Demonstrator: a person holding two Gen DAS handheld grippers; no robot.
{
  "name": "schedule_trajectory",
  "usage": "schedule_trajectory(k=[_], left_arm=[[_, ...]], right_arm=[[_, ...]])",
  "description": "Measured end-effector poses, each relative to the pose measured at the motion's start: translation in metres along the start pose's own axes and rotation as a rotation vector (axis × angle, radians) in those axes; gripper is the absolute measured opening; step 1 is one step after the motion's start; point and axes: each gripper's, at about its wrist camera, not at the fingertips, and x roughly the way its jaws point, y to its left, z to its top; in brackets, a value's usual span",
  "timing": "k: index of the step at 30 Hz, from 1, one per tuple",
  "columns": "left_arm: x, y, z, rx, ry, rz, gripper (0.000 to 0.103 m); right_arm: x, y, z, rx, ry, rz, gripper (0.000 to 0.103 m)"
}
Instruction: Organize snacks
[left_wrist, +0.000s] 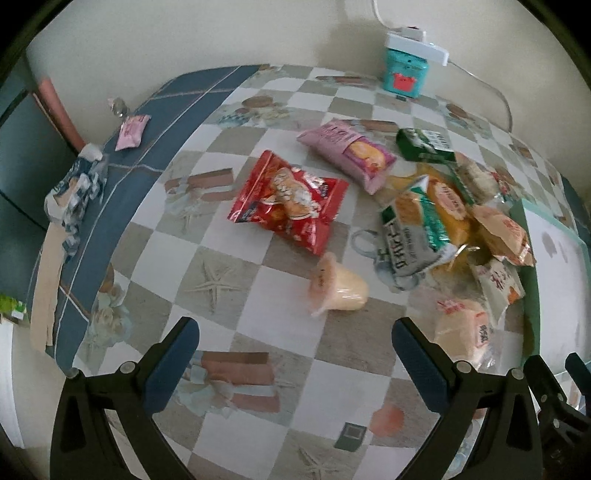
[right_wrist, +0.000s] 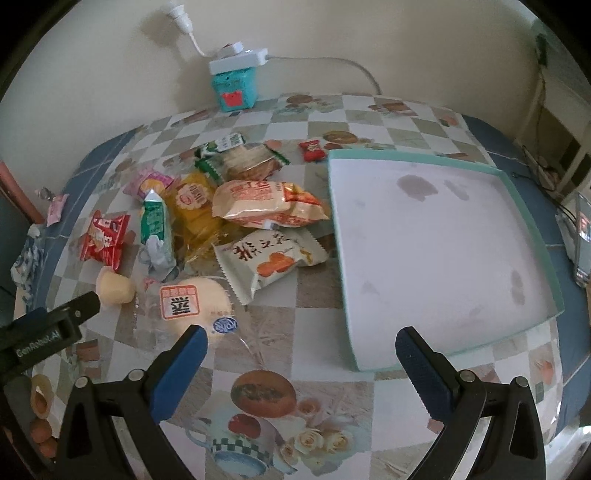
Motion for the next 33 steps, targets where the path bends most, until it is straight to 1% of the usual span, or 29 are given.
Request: schedule_trajectory(k=[4,12,16,19,22,26,29,33], left_arm=[[0.006,0.002,0.001,-0.006,0.018,-0.014,0.103],[0.013,0.007,0.006,-0.009,0.029,-0.030,0.103],[0.020,0.015,0.010,-0.023,0.038,-0.038,0.103],[0.028,0.027,0.015,-0.052,0.049,-0.044,0.103],[0.033,0.038,0.019,-0.078,0.056,-0.052,0.103],[0.041,0.048,0.022,-0.105,0.075,-0.071,0.103],[0.045,0.043,0.022,-0.101,0.090,-0.104,0.103],[0.046,0.025,0.023,-0.043,0.091,-0.123,0.103]], right_arm=[[0.007,0.009,0.004,-0.023,0.013,0.000,0.103],[0.017,0.026,0.010,-0.060,0.031,0.017,0.103],[0.027,0.036,0.013,-0.074,0.060,0.058,0.103],[0.034,0.046,0.017,-0.086,0.089,0.104,0.103],[0.040,0.056,0.018,-0.105,0.111,0.132,0.103],[0.048,0.067,0.017,-0.132,0.134,0.143,0.103],[0.054,0.072,0.016,-0.139,0.149,0.159,0.103],[0.059,0.069,0.016,-0.126,0.154,0.169,0.102]])
